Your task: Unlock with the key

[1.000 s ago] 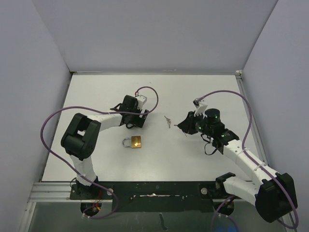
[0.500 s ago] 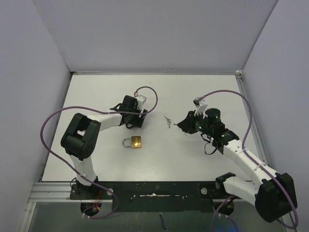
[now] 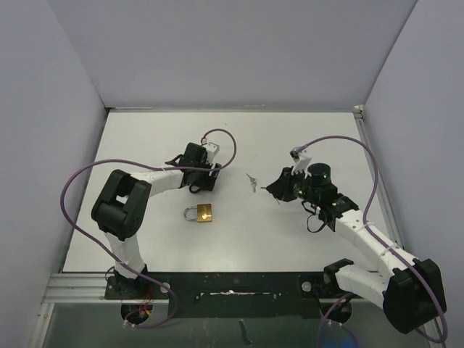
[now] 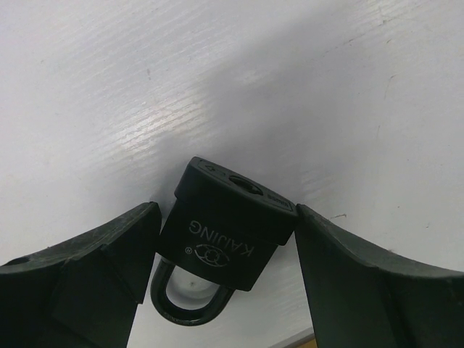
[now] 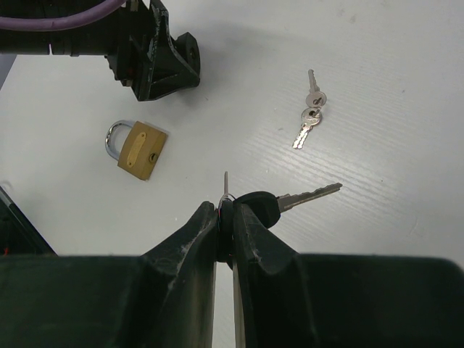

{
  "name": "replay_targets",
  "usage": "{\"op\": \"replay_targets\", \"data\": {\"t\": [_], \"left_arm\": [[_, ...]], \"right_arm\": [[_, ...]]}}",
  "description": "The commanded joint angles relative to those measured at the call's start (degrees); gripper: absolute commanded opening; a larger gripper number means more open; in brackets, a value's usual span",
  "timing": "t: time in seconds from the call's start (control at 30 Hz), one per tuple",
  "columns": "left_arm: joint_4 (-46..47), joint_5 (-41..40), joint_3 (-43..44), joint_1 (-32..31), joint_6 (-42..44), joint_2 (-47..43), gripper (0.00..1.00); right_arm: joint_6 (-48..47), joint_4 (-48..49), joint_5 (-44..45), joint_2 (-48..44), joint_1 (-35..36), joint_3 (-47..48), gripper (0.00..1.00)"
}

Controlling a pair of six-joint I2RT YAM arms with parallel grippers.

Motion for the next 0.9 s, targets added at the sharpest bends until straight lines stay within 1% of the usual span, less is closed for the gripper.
{"op": "replay_targets", "data": {"t": [0.0,0.07,0.13,0.33,0.57,0.73,0.87], "left_arm": [[-3.01,2.24,1.76,-0.98,-1.74,-0.75,0.76],[-3.29,2.36,1.76,-1.18,-1.50,-1.00,0.81],[-3.95,2.60,1.84,-1.19,-1.35,-1.26,0.82],[-6.04,3.11,2.07,-1.56,-2.25,-1.41,0.83],[-7.42,1.57,1.79,-2.93,-3.60,-1.91,0.83],[-7.55,0.41,1.44,-3.12,-4.38,-2.17,0.82],[-7.76,-0.11,1.50,-3.12,-4.70,-1.84,0.76]], "right_arm": [[0.10,3.14,-0.60,-0.28,-0.18,0.10,0.00],[0.14,3.09,-0.66,-0.42,-0.18,0.07,0.00],[0.14,3.11,-0.62,-0.37,-0.18,0.09,0.00],[0.31,3.18,-0.62,-0.44,-0.20,0.09,0.00],[0.40,3.20,-0.77,-0.62,-0.19,0.09,0.00],[0.50,3.26,-0.71,-0.74,-0.20,0.00,0.00],[0.45,3.18,-0.81,-0.92,-0.19,-0.04,0.00]]}}
